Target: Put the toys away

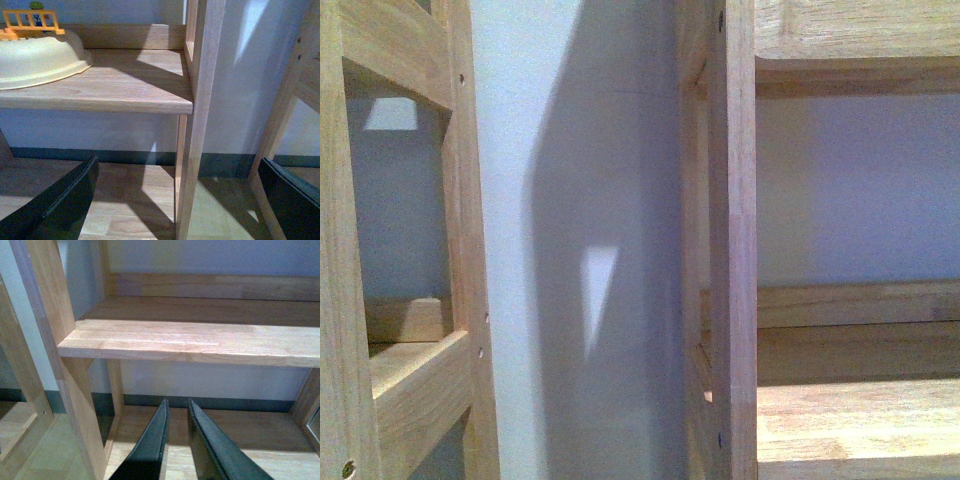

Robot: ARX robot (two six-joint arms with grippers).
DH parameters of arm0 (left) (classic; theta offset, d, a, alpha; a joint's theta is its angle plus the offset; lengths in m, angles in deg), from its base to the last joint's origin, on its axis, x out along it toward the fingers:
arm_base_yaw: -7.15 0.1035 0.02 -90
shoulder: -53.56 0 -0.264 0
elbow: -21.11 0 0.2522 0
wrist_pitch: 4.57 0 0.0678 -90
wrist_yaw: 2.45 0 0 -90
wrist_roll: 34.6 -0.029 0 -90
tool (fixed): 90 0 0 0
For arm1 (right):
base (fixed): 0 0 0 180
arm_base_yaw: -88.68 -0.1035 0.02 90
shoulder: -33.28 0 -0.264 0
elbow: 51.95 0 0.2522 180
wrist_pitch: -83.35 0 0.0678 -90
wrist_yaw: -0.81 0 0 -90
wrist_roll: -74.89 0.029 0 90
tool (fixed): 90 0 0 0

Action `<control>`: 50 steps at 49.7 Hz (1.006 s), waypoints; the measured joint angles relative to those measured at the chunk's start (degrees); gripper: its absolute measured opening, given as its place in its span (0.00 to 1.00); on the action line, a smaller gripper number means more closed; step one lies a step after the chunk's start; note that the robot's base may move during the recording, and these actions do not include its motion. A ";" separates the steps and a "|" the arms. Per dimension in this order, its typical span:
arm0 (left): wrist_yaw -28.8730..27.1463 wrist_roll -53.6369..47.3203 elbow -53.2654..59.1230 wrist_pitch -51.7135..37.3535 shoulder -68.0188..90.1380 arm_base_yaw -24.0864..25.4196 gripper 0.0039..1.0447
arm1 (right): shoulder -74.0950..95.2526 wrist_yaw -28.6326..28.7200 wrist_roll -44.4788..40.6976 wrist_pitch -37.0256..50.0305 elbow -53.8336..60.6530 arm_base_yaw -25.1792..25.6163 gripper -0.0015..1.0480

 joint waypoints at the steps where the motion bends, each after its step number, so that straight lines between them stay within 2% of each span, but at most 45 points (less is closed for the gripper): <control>1: 0.00 0.00 0.00 0.00 0.00 0.00 0.95 | -0.07 0.42 0.00 -0.04 0.04 0.31 0.16; 5: 0.00 0.00 0.00 0.00 0.00 0.00 0.95 | -1.14 7.76 0.13 -0.46 0.57 6.25 0.18; 8: 0.00 0.00 0.00 0.00 0.00 0.00 0.95 | -1.44 8.17 0.20 -0.48 0.83 8.48 0.18; 35: 0.00 0.00 0.00 0.00 0.00 0.00 0.95 | -4.66 8.94 0.37 -0.35 4.07 9.46 0.18; 41: 0.00 0.00 0.00 0.00 0.00 0.00 0.95 | -4.66 8.94 0.37 -0.35 4.07 9.46 0.41; 46: 0.00 0.00 0.00 0.00 0.00 0.00 0.95 | -4.66 8.94 0.37 -0.35 4.07 9.46 0.54; 50: 0.00 0.00 0.00 0.00 0.00 0.00 0.95 | -4.66 8.94 0.37 -0.35 4.07 9.46 0.69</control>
